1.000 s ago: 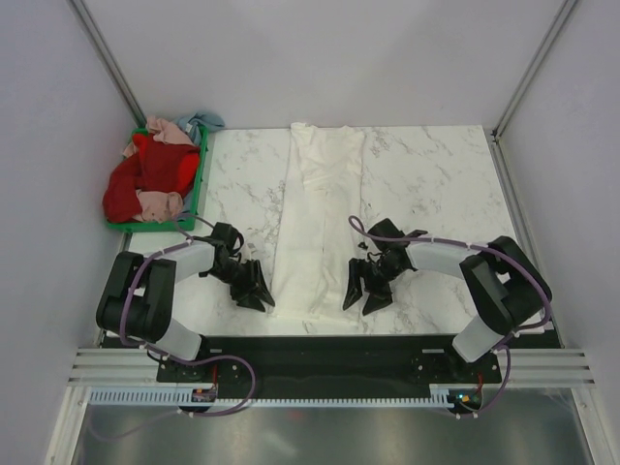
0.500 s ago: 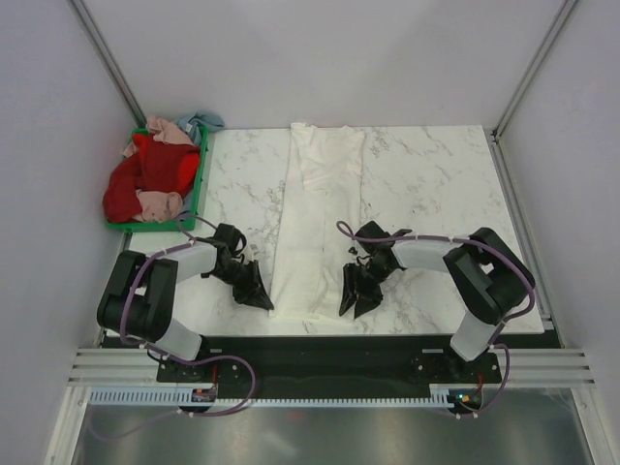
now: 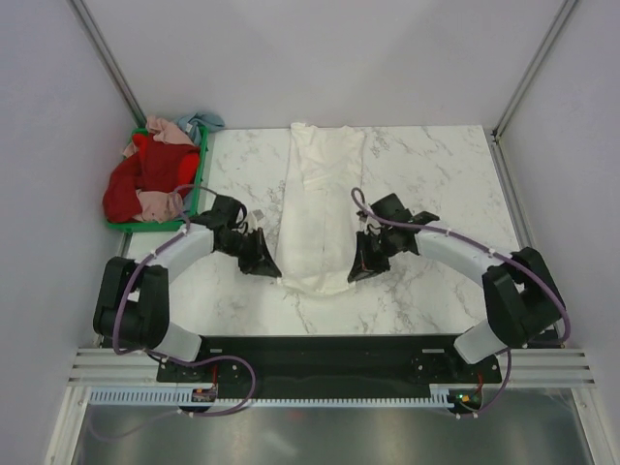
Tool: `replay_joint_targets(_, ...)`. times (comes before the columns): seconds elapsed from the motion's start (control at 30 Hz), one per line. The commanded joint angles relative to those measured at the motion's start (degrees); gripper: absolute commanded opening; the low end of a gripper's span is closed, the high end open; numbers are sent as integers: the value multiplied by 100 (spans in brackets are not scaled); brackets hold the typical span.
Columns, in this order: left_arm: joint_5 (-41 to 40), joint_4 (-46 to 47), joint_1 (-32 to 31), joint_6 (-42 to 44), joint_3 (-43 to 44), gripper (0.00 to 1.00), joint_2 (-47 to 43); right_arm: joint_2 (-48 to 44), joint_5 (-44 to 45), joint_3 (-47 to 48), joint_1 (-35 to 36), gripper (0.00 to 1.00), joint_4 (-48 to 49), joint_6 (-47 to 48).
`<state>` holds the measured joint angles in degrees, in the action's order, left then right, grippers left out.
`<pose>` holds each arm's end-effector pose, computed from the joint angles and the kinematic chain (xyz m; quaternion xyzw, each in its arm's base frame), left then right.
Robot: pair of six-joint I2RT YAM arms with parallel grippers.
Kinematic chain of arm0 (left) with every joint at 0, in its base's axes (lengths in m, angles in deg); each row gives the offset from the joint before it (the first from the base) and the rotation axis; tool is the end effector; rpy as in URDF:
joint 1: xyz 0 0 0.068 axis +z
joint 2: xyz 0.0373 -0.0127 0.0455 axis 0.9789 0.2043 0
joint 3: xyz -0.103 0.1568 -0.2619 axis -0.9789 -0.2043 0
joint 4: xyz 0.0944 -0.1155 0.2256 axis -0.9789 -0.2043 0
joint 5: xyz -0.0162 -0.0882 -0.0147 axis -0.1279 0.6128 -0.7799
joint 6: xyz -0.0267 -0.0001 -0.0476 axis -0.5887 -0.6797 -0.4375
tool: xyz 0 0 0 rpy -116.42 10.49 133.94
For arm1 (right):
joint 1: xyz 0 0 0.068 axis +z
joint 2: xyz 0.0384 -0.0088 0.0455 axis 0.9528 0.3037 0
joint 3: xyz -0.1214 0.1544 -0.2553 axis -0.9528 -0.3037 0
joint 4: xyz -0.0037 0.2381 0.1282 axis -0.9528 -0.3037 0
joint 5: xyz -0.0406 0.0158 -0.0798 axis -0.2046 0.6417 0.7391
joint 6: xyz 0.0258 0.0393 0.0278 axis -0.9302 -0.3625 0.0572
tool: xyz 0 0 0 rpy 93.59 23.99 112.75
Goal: Fold and stack the t-shirts
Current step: Fold the tshirt
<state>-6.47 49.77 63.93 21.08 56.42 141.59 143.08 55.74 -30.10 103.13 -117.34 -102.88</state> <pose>0.2444 -0.0860 0.2158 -0.0606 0.9323 -0.3566 0.0033 0.2440 0.1664 0.2296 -0.0457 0.9499 0.3077 0.0290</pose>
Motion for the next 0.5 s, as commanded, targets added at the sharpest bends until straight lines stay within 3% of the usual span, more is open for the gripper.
replay_joint_targets(0.0,117,165,-4,320,953,2,-205,-474,196,626,-399,0,-251,648)
replay_joint_targets(0.27,-156,147,13,619,2738,2,928,-71,197,1469,-989,0,3,973)
replay_joint_targets(0.47,-358,147,22,856,3846,2,2026,1025,197,2347,-1243,0,118,1316)
